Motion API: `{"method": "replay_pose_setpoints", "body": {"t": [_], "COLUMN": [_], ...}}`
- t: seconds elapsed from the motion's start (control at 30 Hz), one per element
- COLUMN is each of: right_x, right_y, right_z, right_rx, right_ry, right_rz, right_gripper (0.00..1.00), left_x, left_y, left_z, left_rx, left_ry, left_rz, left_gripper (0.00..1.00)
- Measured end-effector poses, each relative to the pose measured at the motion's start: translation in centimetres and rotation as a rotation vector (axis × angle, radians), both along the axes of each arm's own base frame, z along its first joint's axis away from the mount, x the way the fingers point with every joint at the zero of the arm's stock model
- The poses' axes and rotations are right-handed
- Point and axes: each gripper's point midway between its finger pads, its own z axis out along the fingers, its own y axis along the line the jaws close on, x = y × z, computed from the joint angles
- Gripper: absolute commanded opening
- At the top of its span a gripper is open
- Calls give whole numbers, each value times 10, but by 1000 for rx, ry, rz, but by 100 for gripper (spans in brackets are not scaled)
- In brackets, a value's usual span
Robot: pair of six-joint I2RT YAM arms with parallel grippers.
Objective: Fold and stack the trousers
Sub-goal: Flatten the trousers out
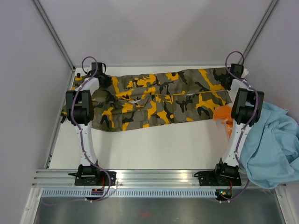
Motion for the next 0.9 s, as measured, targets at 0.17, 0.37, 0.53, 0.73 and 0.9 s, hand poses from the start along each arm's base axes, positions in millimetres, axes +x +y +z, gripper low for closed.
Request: {"method": "replay_pose_setpoints", "body": {"t": [0.17,0.37,0.53,0.73,0.9], "right_x": [-14,-7,-11,-68,-120], "right_y": [5,53,129,246,305], "right_z": [6,86,217,264,194], "right_rx": [-23,-23,-47,-8,93], "right_ry": [13,-143,-439,-581,-430], "right_rz": [60,258,505,789,916], "right_gripper": [0,6,30,61,63], "left_x": [23,-16,-88,-177,-257], "left_y": [3,9,32,65,94], "left_z": [53,169,243,151,66], "left_rx": [93,273,409,382,301], "left_ry": [-106,-274,-377,-151,96], "left_rz": [-118,-195,-112,-10,91], "left_gripper": [10,43,57,81,82]}}
